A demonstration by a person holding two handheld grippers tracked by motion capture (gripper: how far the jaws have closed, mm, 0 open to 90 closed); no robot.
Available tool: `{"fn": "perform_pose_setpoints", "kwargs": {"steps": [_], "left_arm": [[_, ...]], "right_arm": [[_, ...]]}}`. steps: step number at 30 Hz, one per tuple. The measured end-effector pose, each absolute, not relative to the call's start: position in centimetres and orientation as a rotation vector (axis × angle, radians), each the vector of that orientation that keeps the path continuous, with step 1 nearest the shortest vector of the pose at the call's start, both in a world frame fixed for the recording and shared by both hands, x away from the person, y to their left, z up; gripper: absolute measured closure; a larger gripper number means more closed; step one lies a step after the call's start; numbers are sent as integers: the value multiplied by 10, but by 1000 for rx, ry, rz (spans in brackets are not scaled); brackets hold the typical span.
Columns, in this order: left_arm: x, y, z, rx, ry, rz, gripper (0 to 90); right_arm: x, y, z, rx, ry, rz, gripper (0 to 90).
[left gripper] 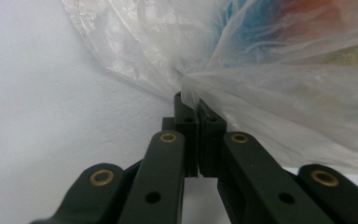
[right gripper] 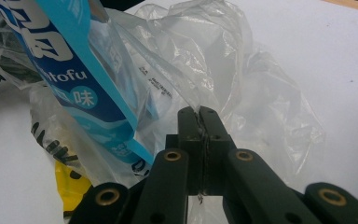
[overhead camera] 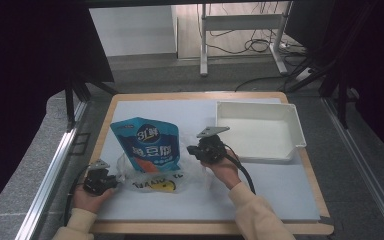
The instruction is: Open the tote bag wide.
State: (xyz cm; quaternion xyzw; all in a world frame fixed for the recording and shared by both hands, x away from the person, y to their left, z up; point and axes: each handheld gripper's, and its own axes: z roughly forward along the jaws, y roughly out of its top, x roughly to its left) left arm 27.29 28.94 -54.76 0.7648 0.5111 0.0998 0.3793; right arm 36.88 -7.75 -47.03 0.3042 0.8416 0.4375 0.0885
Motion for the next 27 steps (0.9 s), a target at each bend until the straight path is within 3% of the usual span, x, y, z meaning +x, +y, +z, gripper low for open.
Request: {"fn": "perform_pose_setpoints", "kwargs": {"steps": [7,9,14,16,20,27], "left_arm": [[267,292,-542,1916,1294,272,851],[266,292,-541,1912,1286,283,801],[251,298,-531,1883,1265,367,368],[243,303,-525,1863,1246,380,242],[224,314,-508,1832,1168,408,178],[211,316,-459,1739,1100,492,178]], "right_arm": [[366,-76,-469,890,2500,1316,884],[366,-76,-468,888,2499,1314,884],[366,-78,-466,886,2491,1316,884],[366,-79,-466,886,2489,1317,884],[366,-80,-466,886,2490,1314,884],[365,-80,-464,880,2485,1308,884]]}}
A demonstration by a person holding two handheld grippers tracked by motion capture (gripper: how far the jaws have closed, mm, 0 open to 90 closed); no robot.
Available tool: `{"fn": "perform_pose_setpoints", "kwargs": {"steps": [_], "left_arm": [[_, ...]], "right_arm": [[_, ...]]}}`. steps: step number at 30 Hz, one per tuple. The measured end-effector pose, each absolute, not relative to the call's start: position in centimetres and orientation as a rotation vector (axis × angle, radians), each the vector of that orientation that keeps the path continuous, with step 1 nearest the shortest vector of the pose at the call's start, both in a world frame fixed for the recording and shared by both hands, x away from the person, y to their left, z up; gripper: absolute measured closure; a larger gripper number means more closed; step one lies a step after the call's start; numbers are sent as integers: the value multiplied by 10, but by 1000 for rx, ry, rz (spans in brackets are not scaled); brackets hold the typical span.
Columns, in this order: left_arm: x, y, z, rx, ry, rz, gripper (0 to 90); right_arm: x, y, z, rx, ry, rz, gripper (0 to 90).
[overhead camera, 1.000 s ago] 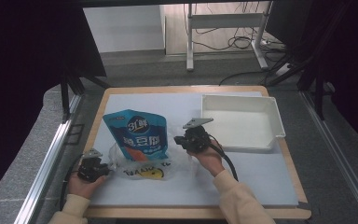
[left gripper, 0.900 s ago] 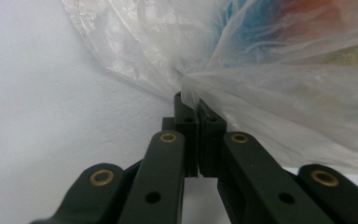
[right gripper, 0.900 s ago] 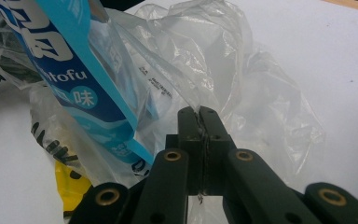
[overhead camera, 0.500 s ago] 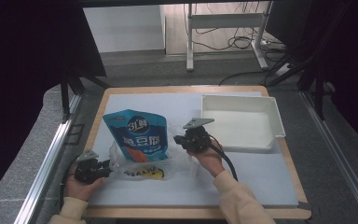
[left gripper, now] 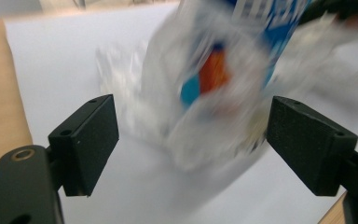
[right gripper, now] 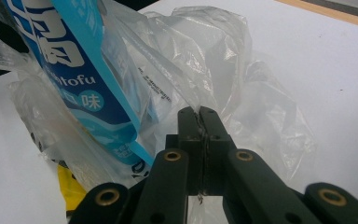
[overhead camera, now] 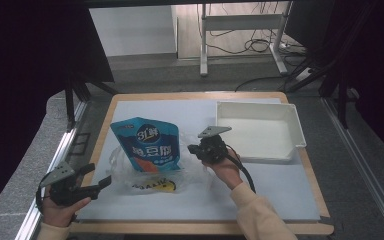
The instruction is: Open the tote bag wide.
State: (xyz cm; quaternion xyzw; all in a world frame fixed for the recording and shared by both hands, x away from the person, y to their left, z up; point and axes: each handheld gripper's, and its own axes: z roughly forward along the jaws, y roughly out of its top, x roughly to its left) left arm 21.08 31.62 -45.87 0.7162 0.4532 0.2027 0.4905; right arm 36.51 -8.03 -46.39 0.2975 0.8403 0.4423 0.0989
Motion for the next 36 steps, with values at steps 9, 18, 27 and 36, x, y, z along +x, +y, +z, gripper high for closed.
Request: {"fn": "perform_pose_setpoints", "kwargs": {"steps": [9,18,27,36], "left_arm": [[237,298,-424,1782,1105,551,280],[269,302,-430,1793,1143,489,330],[285,302,-451,1843,1184,442,467],[295,297,-470,1908,1186,357,824]], "right_arm": [[364,-76,-465,865,2494,1292,884],[364,-77,-463,860,2487,1288,884],[362,-78,-462,853,2485,1288,884],[361,-81,-460,856,2469,1299,884]]}}
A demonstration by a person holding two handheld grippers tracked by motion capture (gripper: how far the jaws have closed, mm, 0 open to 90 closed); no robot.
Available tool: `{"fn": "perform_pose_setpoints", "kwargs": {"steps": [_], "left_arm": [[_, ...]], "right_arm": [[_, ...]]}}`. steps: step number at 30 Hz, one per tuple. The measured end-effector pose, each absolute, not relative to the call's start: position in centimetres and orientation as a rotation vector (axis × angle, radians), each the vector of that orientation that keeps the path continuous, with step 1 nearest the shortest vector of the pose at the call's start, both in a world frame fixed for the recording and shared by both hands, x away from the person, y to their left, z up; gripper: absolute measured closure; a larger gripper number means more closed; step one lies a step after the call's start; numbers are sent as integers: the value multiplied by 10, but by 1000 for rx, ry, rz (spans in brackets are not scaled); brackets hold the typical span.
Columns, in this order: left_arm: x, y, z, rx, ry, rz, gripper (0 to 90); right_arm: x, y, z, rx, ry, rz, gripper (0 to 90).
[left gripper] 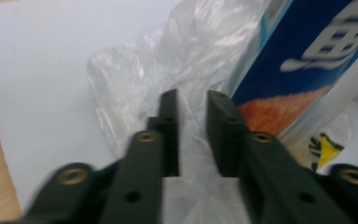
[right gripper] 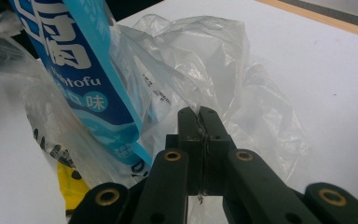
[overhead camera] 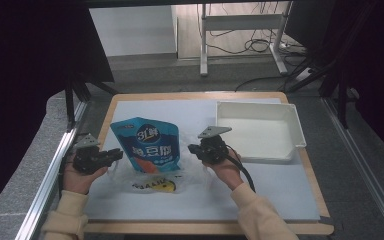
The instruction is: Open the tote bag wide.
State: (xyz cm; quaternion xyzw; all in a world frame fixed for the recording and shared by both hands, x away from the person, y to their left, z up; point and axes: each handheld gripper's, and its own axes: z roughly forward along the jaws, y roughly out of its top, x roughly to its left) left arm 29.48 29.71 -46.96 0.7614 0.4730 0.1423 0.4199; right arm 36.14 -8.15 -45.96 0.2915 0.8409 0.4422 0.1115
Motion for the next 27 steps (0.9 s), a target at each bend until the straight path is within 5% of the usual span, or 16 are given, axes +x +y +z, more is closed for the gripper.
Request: {"fn": "perform_pose_setpoints", "kwargs": {"steps": [27], "left_arm": [[294,307,-485,1843,1242,391,895]], "right_arm": [[364,-85,-465,855,2403,1273,885]]}}
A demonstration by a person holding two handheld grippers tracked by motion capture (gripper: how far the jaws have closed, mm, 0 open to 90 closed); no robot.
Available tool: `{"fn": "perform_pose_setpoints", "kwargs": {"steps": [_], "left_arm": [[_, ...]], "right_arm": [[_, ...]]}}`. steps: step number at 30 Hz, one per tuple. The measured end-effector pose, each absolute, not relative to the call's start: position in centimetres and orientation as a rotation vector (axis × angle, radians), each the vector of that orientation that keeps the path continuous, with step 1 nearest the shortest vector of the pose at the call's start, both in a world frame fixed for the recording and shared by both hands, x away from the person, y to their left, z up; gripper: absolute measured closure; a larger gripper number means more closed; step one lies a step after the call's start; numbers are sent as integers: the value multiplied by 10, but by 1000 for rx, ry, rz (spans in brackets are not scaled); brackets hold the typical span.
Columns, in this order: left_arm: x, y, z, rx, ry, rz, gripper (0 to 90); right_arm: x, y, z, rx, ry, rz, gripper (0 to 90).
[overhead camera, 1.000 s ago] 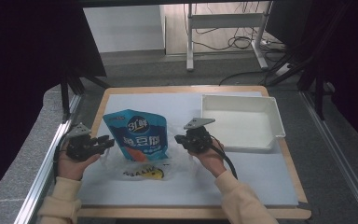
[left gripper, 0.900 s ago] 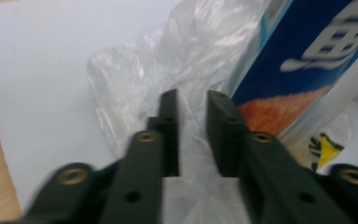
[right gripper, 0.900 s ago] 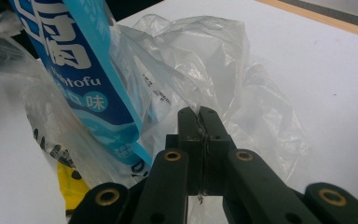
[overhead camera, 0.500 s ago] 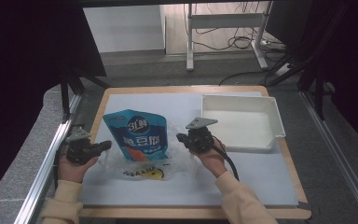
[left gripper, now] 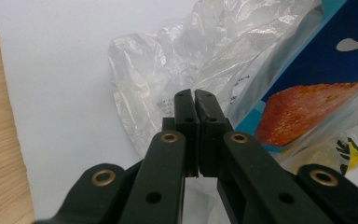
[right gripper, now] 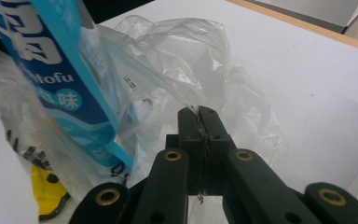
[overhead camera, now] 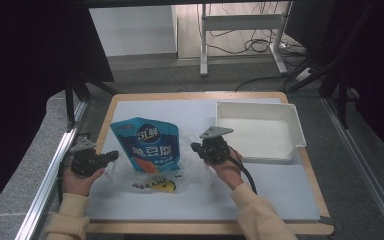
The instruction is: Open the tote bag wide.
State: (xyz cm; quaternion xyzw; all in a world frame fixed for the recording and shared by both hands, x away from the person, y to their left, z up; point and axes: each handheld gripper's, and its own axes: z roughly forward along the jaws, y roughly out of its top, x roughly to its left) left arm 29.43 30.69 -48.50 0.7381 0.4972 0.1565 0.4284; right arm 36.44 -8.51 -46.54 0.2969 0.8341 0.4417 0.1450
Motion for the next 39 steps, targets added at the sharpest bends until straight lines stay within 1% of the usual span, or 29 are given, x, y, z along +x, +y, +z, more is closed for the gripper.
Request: {"fn": "perform_pose_setpoints", "kwargs": {"steps": [20,27,33,39], "left_arm": [[313,296,-509,1887,1274,438,896],[330,294,-535,1929,1328,404,896],[333,291,-542,1948,1332,384,896],[332,288,-548,1966,1342,377,895]], "right_arm": [[372,-74,-510,927,2317,1086,887],[373,-64,-527,922,2332,972,886],[375,-64,-539,893,2324,928,887],[372,-65,-540,882,2317,927,887]]}}
